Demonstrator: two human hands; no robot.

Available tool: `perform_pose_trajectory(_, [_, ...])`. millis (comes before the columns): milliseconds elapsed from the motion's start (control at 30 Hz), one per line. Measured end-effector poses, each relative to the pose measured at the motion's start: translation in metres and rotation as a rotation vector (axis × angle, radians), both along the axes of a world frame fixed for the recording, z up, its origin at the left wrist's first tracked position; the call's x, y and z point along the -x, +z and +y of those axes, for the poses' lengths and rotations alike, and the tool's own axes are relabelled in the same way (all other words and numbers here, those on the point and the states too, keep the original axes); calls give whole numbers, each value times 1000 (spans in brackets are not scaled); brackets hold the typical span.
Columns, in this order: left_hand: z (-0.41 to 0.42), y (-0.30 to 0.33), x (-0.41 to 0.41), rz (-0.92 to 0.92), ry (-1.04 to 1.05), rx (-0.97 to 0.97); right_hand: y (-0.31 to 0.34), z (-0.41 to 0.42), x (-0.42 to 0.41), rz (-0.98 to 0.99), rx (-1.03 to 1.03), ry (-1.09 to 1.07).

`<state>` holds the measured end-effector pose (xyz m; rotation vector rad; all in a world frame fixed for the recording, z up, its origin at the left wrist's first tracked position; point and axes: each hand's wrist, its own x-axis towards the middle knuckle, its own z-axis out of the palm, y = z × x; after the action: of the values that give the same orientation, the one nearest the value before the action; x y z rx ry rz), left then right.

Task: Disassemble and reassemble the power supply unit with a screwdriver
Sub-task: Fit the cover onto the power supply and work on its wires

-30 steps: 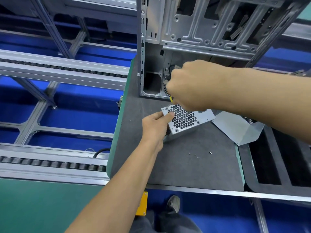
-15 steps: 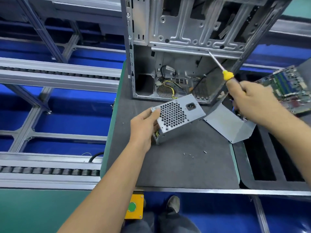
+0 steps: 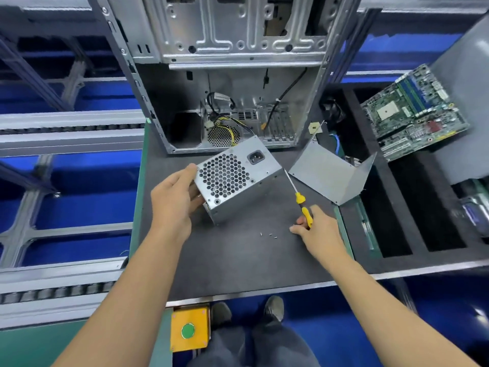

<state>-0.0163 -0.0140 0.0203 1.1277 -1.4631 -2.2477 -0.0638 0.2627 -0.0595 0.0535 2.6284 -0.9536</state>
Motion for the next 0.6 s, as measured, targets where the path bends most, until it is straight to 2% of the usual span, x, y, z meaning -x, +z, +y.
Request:
perform_pose_trajectory(133, [1, -1, -3, 25, -20, 12, 6, 2, 1, 88, 10, 0])
perform_pose_trajectory(300, [0, -3, -8, 38, -51, 15, 51, 1, 16, 170, 275, -234])
perform_pose_trajectory(367, [0, -5, -10, 54, -60, 12, 77, -7, 23, 232, 384, -246])
perform_pose_trajectory(500, [5, -5, -12, 77, -49, 11, 118, -40, 28, 323, 488, -68])
perform_pose_trajectory(600, [8, -5, -12, 88, -35, 28, 127, -67, 28, 373, 430, 122])
